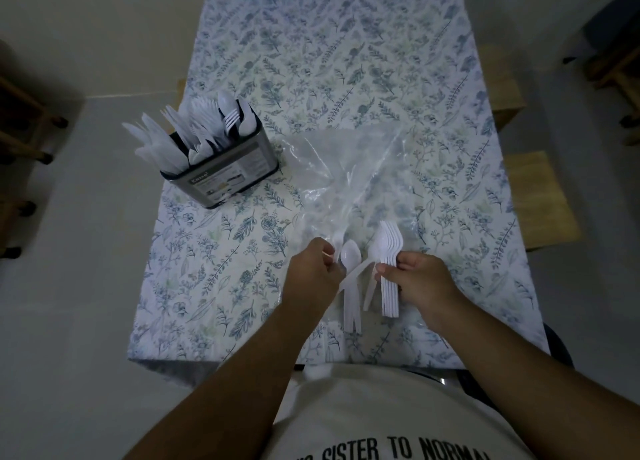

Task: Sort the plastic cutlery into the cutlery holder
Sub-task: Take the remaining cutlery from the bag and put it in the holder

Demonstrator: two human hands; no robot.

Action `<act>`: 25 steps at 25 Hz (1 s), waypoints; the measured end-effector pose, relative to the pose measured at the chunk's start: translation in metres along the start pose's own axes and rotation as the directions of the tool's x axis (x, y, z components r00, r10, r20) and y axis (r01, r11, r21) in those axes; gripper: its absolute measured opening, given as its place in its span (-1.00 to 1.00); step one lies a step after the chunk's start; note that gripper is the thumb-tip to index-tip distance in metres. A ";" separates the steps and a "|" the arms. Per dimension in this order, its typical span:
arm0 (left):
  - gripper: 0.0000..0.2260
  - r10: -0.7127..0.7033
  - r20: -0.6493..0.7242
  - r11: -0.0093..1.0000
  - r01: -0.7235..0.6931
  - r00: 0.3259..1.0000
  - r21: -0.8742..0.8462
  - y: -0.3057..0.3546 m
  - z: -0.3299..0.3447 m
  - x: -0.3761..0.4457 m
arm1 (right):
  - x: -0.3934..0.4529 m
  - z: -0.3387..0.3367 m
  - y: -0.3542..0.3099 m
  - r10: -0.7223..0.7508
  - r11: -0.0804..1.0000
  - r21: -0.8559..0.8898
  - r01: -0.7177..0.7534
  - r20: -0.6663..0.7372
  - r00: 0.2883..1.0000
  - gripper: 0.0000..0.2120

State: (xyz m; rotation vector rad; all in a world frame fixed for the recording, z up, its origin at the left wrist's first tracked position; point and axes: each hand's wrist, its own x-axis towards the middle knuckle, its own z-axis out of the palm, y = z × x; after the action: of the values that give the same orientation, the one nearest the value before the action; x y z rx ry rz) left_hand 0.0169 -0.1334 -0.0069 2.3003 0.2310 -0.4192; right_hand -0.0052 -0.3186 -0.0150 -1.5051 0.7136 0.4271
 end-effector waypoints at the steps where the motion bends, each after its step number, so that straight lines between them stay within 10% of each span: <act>1: -0.81 -0.011 0.004 0.999 0.011 1.000 -0.042 0.000 -0.004 0.000 | 0.001 -0.001 -0.001 0.002 1.000 0.005 -0.002 -0.007 1.000 -0.87; 11: -0.41 0.028 0.101 0.939 0.008 0.994 -0.345 0.007 -0.018 -0.006 | -0.010 0.041 -0.029 -0.248 0.932 -0.227 0.283 0.172 0.953 -0.80; 15: -0.66 -0.166 0.085 0.717 0.179 0.983 -0.674 0.014 -0.039 -0.005 | -0.008 0.061 -0.040 -0.302 0.876 -0.320 0.360 0.218 0.928 -0.84; 25: -0.86 -0.375 -0.016 0.489 0.183 0.927 -0.853 -0.009 -0.070 0.002 | -0.008 0.096 -0.051 -0.252 0.931 -0.192 0.311 0.279 0.927 -0.90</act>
State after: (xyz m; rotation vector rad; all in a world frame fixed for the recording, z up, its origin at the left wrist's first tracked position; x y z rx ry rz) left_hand 0.0323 -0.0760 0.0318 1.3031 0.7544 -0.1541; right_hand 0.0381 -0.2253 0.0215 -1.7078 0.2440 0.4807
